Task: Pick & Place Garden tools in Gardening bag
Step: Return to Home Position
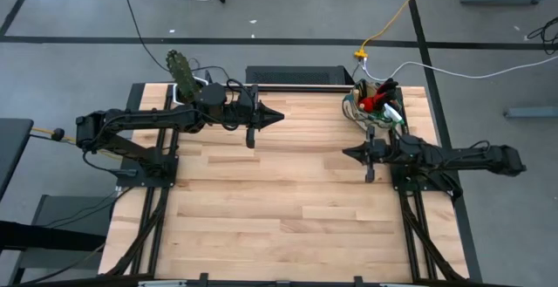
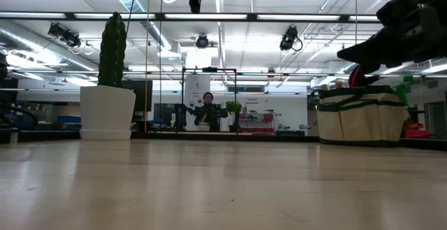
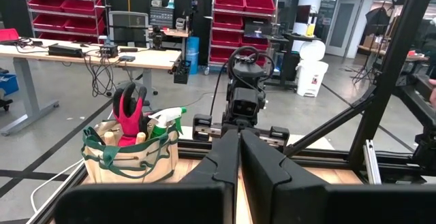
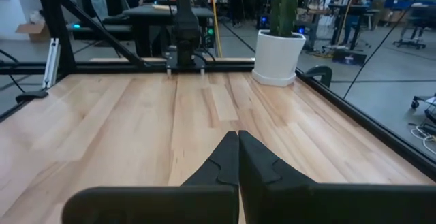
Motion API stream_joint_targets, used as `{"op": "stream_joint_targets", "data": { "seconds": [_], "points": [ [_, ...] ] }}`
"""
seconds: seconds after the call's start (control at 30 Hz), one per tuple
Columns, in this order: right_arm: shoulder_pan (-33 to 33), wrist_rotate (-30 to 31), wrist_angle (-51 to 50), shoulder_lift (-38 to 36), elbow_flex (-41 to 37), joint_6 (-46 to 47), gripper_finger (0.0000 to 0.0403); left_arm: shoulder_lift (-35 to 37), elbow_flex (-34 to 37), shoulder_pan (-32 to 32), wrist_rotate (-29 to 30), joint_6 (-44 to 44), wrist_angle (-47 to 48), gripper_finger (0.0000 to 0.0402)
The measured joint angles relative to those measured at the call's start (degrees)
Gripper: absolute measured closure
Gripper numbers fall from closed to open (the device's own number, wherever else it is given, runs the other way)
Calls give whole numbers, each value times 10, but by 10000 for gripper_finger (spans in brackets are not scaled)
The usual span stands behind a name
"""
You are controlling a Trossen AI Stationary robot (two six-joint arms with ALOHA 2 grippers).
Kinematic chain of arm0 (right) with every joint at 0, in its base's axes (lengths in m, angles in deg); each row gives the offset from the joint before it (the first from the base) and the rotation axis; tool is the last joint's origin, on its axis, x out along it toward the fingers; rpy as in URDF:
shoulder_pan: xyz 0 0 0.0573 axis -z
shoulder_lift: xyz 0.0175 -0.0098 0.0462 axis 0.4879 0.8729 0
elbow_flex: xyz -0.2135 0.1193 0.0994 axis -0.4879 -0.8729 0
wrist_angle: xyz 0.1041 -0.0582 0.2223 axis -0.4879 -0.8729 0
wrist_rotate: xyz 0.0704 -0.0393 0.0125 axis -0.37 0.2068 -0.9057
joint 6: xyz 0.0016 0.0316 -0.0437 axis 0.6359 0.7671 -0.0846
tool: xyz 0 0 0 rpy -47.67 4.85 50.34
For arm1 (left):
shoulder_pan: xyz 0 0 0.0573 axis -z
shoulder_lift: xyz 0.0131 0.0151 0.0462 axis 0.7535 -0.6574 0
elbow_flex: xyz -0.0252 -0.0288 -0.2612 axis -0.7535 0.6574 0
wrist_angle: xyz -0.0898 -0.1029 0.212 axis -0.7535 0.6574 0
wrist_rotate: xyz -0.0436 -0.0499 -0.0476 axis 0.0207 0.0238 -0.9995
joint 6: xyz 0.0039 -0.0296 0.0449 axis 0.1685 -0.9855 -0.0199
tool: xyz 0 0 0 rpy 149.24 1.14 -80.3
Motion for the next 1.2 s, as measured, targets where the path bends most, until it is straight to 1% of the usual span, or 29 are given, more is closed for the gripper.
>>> {"op": "stream_joint_targets", "data": {
  "seconds": [0.3, 0.7, 1.2],
  "points": [
    [0, -8, -20, -53, -15, 0, 403, 0, 0, 0, 0, 0, 0, 378],
    [0, -56, -97, -116, -15, 5, 403, 0, 0, 0, 0, 0, 0, 378],
    [0, -56, -97, -141, -15, 15, 403, 0, 0, 0, 0, 0, 0, 378]
  ]
}}
